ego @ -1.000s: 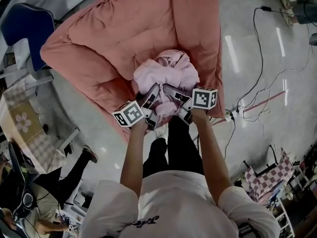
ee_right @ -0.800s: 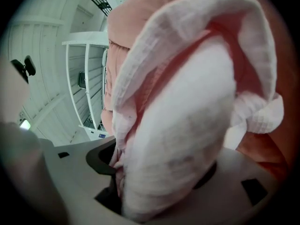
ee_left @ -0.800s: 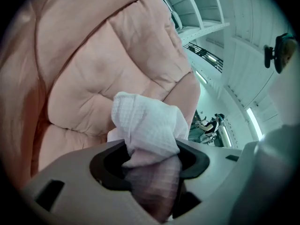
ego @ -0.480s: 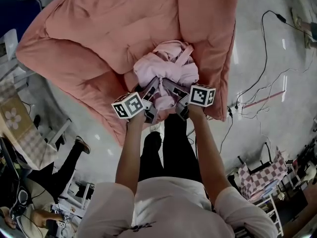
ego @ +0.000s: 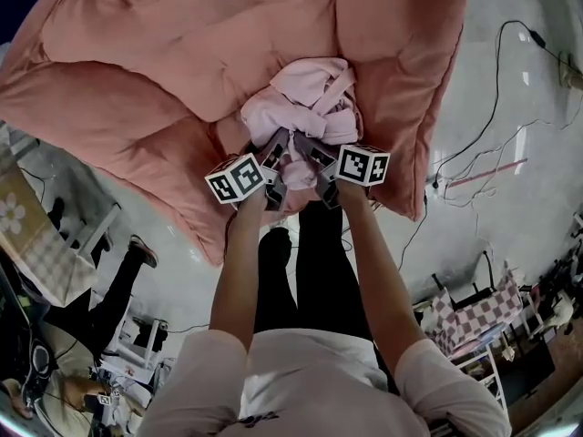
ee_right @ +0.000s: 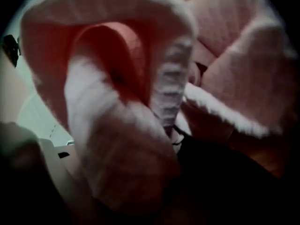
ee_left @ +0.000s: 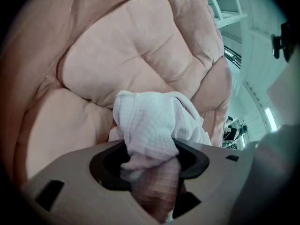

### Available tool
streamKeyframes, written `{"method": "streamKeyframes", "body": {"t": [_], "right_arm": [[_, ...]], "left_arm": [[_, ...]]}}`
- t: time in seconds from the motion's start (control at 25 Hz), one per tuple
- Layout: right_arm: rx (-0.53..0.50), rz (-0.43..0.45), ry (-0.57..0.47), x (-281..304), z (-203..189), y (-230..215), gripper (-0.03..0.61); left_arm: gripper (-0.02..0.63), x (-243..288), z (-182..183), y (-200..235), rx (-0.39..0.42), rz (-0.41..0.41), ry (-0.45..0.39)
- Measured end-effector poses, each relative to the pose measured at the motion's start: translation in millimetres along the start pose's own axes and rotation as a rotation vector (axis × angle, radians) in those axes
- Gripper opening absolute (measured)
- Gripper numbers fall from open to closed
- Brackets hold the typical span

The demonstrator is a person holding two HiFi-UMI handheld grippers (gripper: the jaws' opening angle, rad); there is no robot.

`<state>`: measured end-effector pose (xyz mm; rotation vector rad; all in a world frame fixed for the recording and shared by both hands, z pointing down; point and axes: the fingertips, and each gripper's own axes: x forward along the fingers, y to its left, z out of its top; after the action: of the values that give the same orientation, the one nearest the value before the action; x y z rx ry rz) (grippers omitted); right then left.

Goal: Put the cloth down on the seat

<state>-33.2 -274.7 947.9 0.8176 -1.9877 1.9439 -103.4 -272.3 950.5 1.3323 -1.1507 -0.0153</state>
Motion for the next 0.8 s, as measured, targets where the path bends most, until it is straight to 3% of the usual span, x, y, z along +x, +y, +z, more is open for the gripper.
{"method": "streamKeyframes", "body": {"t": [0.2, 0.48, 0.8], "right_arm": [[0.011, -0.077, -0.007, 5.9, -9.5, -29.4, 0.302], [-0.092, -0.167, -0.024, 11.4, -14.7, -58.8, 0.302], [-0.086, -0.146, -0.020, 10.6, -14.2, -58.0, 0.305]], "left_arm": [[0.253, 14.4, -11.2, 18.8, 0.054, 0.068, 0.035], [0.253, 30.7, -25.7, 36.5, 0.068, 0.123, 0.068], [0.266, 27.1, -24.3, 34.0, 0.092, 0.157, 0.021]]}}
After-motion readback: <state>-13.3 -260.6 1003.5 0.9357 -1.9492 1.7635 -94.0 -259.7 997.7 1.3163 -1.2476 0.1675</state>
